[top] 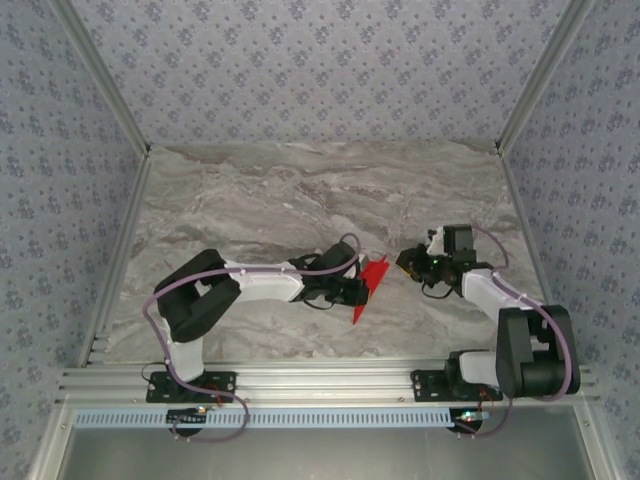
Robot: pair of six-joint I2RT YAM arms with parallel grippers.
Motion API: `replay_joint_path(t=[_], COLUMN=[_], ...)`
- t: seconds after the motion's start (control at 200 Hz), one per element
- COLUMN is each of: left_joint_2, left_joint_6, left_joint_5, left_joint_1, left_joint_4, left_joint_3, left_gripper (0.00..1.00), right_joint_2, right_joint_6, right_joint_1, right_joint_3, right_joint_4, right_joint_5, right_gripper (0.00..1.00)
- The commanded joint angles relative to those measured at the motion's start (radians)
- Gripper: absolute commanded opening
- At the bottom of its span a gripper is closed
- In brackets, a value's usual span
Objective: Fold a paper plane with a square sheet of paper (fold left side to right side)
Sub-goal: Fold the wing for the fifth time at the center of the table.
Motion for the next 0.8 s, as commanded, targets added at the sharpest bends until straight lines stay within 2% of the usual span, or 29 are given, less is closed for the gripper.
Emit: replay_joint_path(t=[0.0,0.035,0.455,0.794], left_joint_2=[0.011,0.01,0.017,0.026], left_joint_6=[-0.013,-0.013,-0.017,-0.018], left_joint_5=[0.019,0.019,0.018,0.033], left_joint_1=[0.005,0.005,0.005,0.017], left_joint_4=[0.024,0.024,0.021,0.029], left_joint_3=[0.007,0.009,0.009,0.002], left_gripper=[0.07,0.07,0.07,0.07], right_joint_2=[0.062,0.078,0.215,0.283], right_joint_6=[-0.016,-0.016,0.0,-0.052], right_joint_1=[0.02,0.029,0.095,0.109], right_joint_3=[0.015,0.024,0.07,0.096], right_joint_4=[-0.01,-0.003,0.069,-0.001], right_joint_5=[-0.016,-0.015,0.002,0.05], right_gripper=[0.02,0.0,0.0,0.0])
